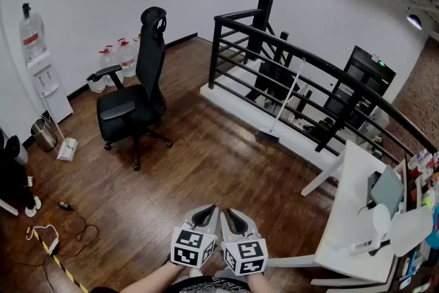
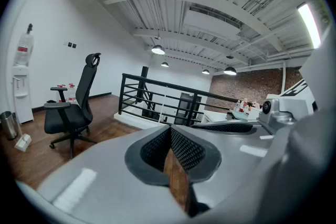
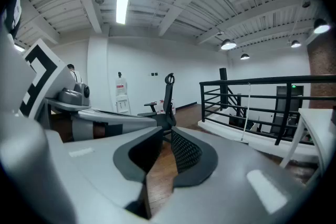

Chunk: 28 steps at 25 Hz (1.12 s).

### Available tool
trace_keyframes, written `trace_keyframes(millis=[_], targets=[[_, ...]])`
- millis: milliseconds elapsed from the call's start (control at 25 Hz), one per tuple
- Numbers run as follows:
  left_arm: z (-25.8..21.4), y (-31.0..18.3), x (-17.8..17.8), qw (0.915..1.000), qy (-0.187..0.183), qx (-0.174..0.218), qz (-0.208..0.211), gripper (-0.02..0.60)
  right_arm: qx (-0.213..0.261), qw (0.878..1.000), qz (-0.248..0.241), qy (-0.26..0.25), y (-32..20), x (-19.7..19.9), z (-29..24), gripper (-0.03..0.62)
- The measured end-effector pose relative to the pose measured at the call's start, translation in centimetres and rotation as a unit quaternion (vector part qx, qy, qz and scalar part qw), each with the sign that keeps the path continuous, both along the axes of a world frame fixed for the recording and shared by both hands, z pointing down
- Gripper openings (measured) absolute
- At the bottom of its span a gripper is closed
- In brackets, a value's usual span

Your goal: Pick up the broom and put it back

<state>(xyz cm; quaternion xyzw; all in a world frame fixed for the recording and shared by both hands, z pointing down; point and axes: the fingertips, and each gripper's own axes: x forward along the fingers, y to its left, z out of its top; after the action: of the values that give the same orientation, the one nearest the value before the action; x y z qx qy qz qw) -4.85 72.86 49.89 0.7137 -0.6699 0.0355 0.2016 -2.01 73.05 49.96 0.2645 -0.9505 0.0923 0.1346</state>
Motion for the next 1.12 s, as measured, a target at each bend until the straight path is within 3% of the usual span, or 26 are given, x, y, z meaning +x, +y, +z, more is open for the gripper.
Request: trace_keyframes(millis=[360,600,1120], targets=[[1.9,-4.1,-3.1,0.9996,-0.006,-0.024,-0.01,0.003,-0.019,1.0,0.002,-0.005,-5.3,-2.5,2.0,0.037],[1.7,-11.8,-4.6,0.9992,-0.01,-0.028,-0.026,0.003,-0.006,1.0,-0.011,-0.019,-13.2,-4.1,1.3,0.042],[-0.1,-28.8,-1.3,0.9998,-0.009,-0.018,0.0,0.003,-0.009,0.999,0.029,-0.044,-30.1,-0.4,-0.7,0.046]])
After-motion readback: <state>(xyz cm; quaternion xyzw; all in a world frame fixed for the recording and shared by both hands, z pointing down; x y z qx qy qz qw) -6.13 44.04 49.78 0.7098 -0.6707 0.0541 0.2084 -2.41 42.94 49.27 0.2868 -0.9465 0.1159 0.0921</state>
